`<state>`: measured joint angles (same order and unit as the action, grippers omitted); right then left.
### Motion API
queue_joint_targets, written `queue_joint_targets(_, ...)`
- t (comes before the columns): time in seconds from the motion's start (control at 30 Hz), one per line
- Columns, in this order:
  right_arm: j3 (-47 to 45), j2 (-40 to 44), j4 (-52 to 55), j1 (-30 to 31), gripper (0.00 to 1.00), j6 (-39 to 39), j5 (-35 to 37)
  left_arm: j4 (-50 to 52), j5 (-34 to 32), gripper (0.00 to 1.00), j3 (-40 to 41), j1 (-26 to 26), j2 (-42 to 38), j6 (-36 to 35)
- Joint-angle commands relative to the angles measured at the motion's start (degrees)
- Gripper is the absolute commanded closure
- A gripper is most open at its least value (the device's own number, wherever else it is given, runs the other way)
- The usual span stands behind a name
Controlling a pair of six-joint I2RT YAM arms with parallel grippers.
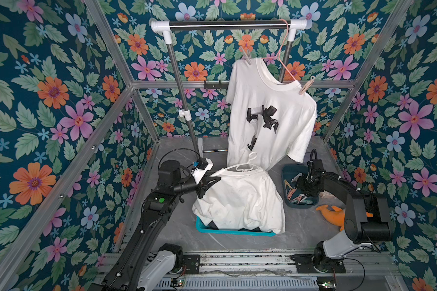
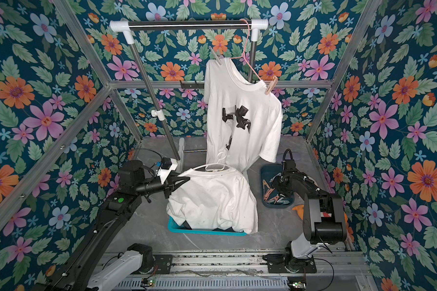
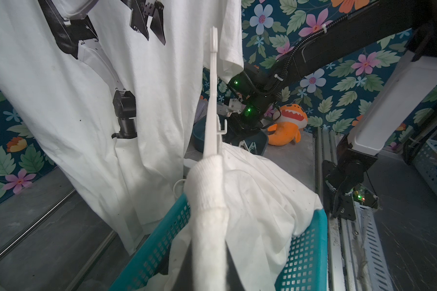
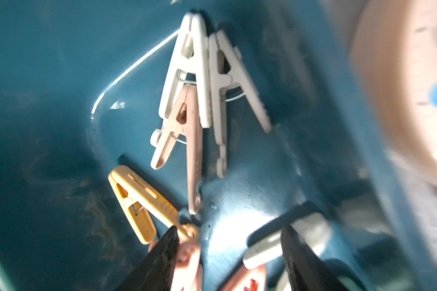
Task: Use clothespins to secure the t-shirt on both sides of the hanger
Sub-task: Adjust the clothespin in the storage box.
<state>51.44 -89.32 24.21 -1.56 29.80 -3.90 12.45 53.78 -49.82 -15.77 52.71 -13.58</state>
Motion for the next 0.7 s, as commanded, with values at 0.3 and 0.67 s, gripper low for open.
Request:
queue_joint_targets(0.3, -1.83, 7.28, 2.69, 0.08, 0.34, 1.24, -1.53, -2.43, -0.26, 1.00, -0.28, -0.01, 0.14, 0.31)
queue_joint_targets(0.67, -2.36, 3.41, -1.35, 3.16, 0.42, 6.54, -4.43, -2.43, -0.14, 1.00, -0.19, -0.03, 0.16, 0.39)
